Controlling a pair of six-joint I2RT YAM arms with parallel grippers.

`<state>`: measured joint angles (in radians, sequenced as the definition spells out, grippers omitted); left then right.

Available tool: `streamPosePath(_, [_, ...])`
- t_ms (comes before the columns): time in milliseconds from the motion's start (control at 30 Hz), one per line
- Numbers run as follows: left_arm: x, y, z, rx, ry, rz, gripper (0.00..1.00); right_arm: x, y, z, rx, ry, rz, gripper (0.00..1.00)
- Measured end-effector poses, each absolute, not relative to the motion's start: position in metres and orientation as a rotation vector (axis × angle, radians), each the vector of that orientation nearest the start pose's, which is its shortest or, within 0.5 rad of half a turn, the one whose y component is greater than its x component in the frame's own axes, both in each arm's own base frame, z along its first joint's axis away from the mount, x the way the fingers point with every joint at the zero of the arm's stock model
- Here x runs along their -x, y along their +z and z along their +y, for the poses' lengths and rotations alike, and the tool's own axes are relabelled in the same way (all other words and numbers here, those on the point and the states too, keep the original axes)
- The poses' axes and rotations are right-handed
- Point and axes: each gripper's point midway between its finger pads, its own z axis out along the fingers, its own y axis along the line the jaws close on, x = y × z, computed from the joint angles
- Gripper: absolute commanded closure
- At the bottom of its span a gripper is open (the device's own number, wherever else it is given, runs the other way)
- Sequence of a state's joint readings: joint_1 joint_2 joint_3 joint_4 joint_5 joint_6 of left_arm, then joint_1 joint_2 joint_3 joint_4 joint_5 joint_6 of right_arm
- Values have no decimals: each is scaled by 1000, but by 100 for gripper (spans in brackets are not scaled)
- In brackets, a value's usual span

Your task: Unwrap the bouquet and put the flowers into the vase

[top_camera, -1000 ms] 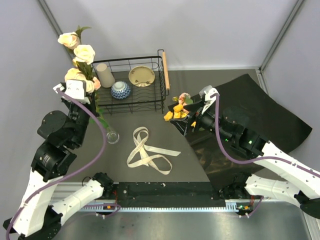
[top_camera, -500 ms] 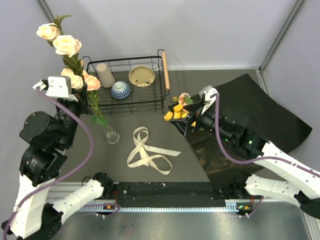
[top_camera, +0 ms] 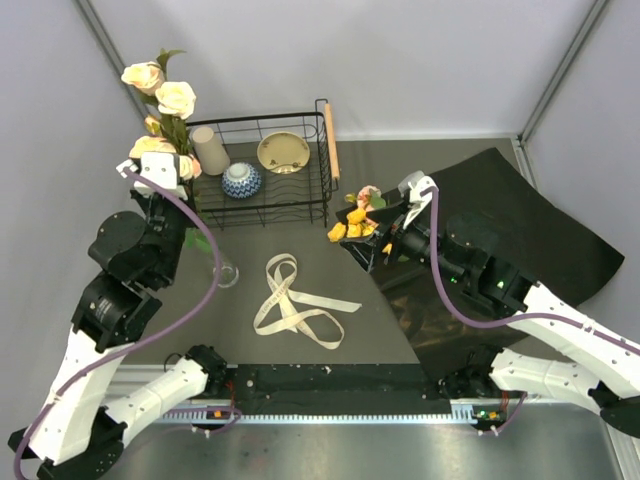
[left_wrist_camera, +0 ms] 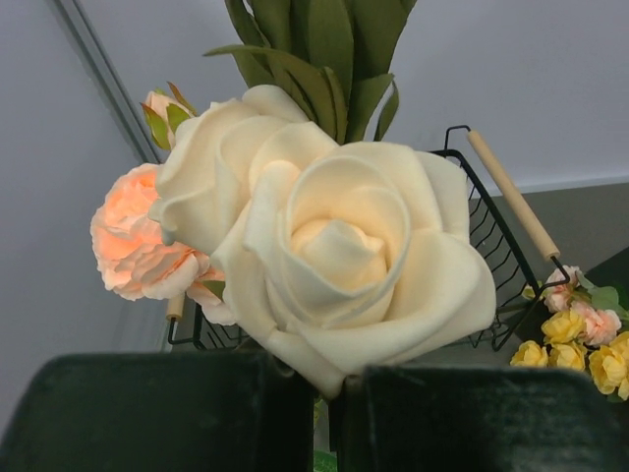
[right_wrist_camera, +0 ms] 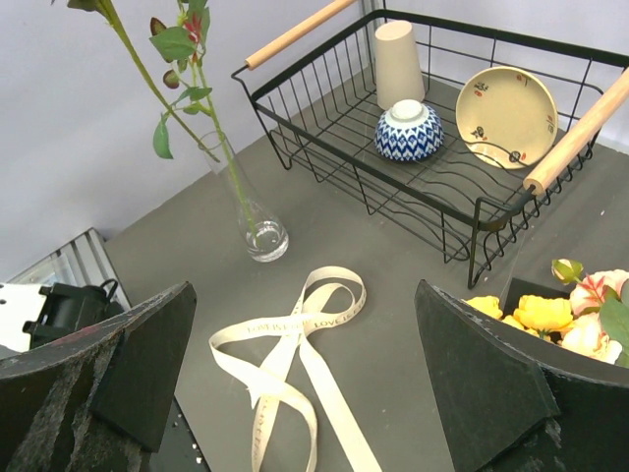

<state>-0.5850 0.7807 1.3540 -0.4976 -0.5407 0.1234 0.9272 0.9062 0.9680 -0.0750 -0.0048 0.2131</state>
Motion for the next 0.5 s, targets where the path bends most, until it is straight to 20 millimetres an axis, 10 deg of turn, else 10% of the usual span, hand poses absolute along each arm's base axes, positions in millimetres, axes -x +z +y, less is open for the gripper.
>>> streamPosePath(500, [-252,426,-37,-22,105,1487,100,-200,341,283,590,878,1572,6])
